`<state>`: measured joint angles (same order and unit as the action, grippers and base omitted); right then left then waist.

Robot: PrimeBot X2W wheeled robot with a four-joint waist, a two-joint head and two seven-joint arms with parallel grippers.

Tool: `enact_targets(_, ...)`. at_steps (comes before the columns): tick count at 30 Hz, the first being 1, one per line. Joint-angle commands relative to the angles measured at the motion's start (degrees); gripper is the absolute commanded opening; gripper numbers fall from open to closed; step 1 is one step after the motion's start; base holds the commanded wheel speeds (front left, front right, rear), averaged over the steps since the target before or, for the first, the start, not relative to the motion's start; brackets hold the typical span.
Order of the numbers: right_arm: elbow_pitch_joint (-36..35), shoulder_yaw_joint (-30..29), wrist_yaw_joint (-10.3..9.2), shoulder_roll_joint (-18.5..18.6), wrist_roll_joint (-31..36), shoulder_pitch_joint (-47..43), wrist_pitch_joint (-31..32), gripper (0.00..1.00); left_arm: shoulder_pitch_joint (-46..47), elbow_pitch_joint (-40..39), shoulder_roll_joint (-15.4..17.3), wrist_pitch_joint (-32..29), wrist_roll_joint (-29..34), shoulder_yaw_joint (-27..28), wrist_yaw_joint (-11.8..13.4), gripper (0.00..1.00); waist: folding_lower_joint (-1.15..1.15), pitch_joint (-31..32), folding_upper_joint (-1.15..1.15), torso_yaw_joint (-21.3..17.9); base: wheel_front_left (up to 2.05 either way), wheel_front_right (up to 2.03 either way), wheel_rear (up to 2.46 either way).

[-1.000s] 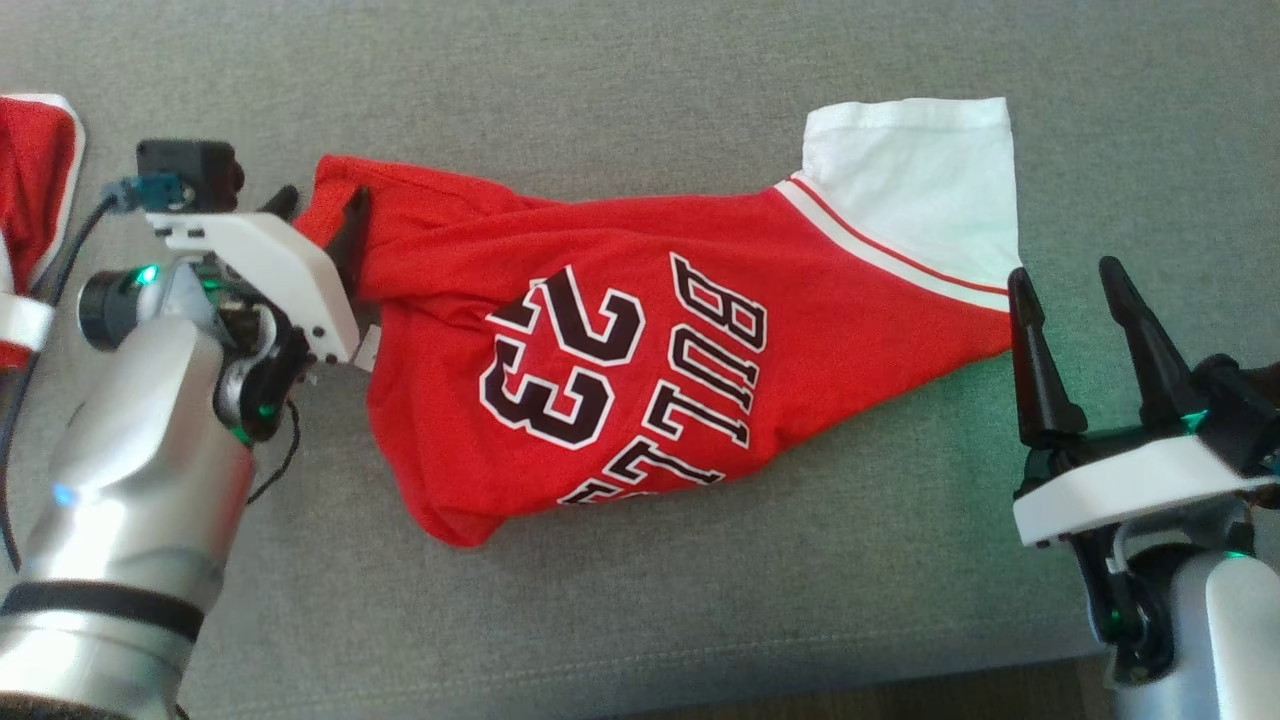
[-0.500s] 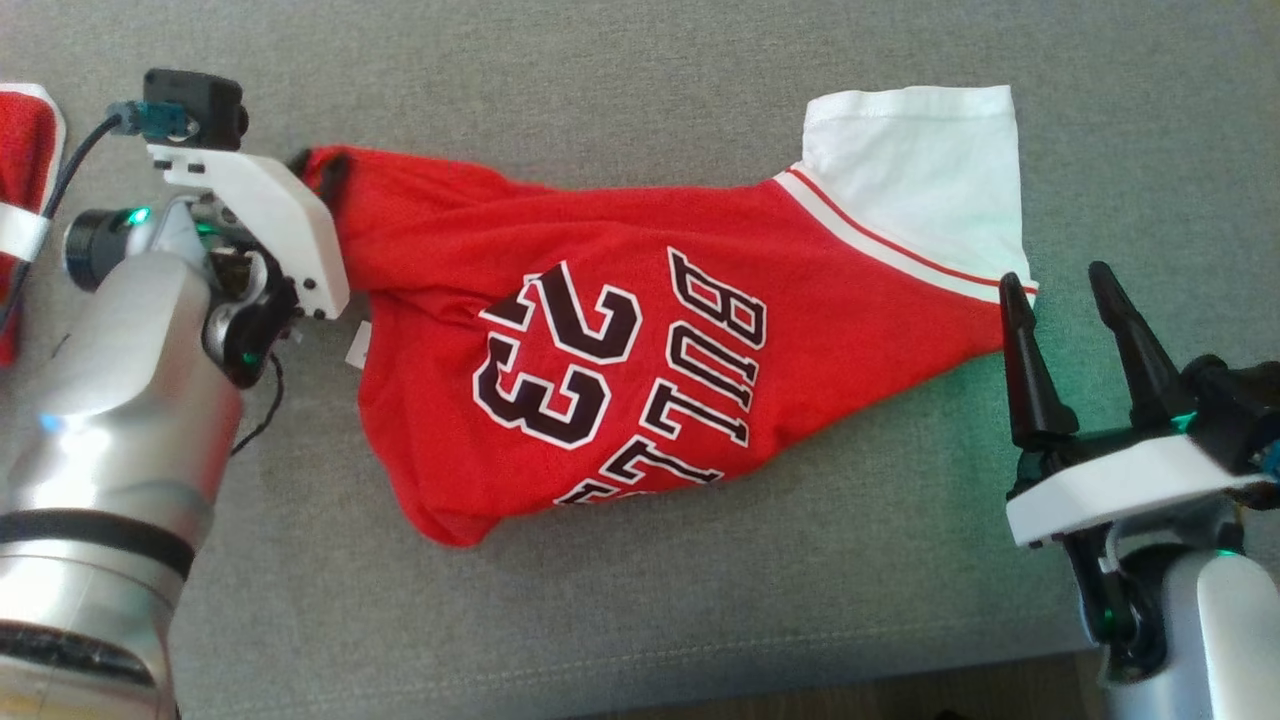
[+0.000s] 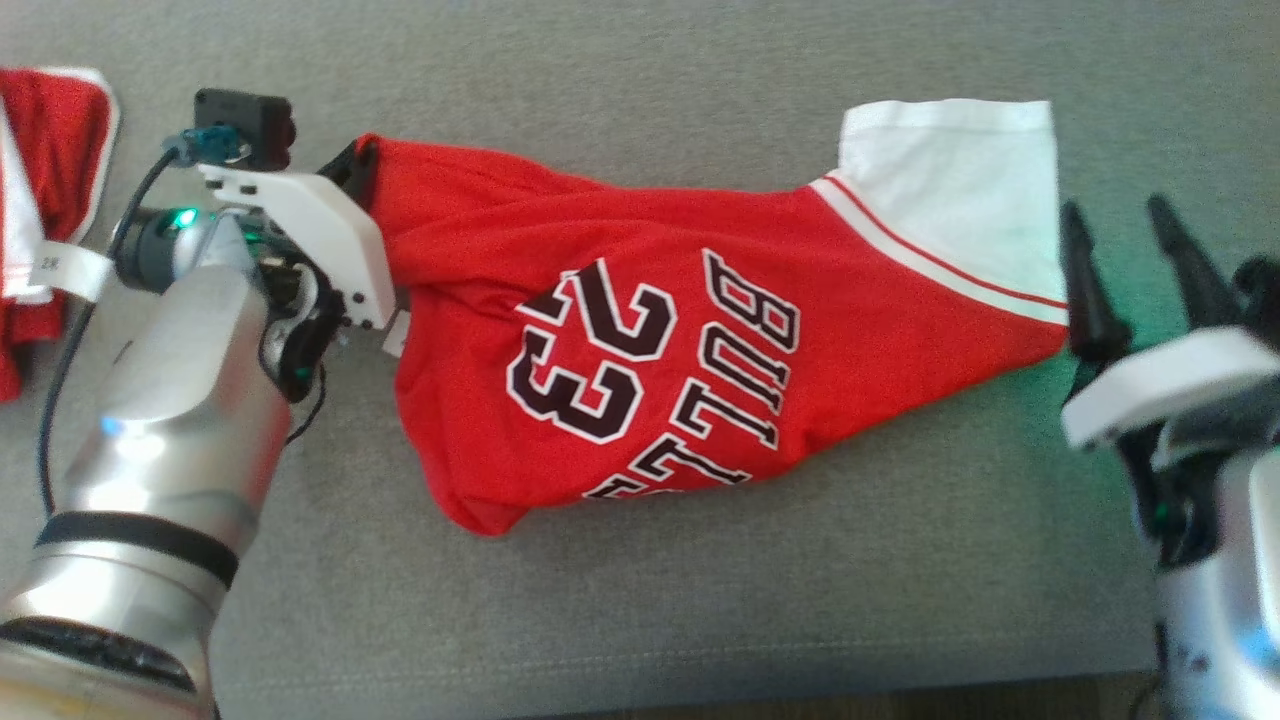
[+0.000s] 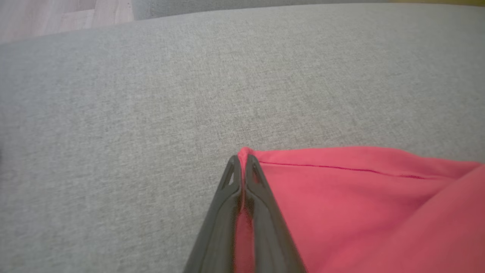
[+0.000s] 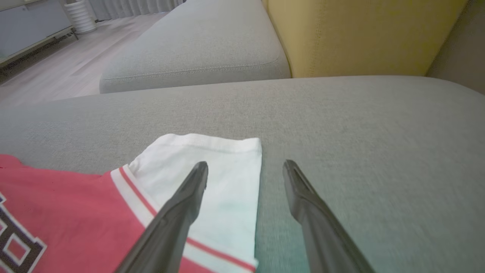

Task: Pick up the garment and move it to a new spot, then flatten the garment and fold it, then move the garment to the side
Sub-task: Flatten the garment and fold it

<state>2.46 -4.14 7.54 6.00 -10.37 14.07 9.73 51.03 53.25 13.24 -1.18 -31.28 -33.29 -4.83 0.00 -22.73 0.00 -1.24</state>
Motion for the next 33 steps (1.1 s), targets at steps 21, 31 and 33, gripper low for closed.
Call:
enact_targets(21, 29.16, 8.98, -0.05, 11.63, -10.35, 22.97, 7.63, 0.00, 3.36, -3.67, -0.45, 4.20, -0.42, -0.07, -0.14, 0.00, 0.00, -2.73, 0.00, 4.87, 0.00, 0.00, 0.00)
enact_targets(31, 22.19, 9.64, -0.05, 15.45, -11.82, 24.75, -4.36, 0.00, 2.85, -10.04, 3.37, 11.42, -1.20, 3.04, 1.84, 0.00, 0.00, 0.88, 0.00, 4.52, 0.00, 0.00, 0.00)
enact_targets(33, 18.12, 8.56, -0.05, 16.05, -11.76, 24.28, -5.77, 0.00, 2.69, -13.17, 4.78, 12.32, -1.30, 4.00, 2.60, 0.00, 0.00, 2.22, 0.00, 4.37, 0.00, 0.00, 0.00)
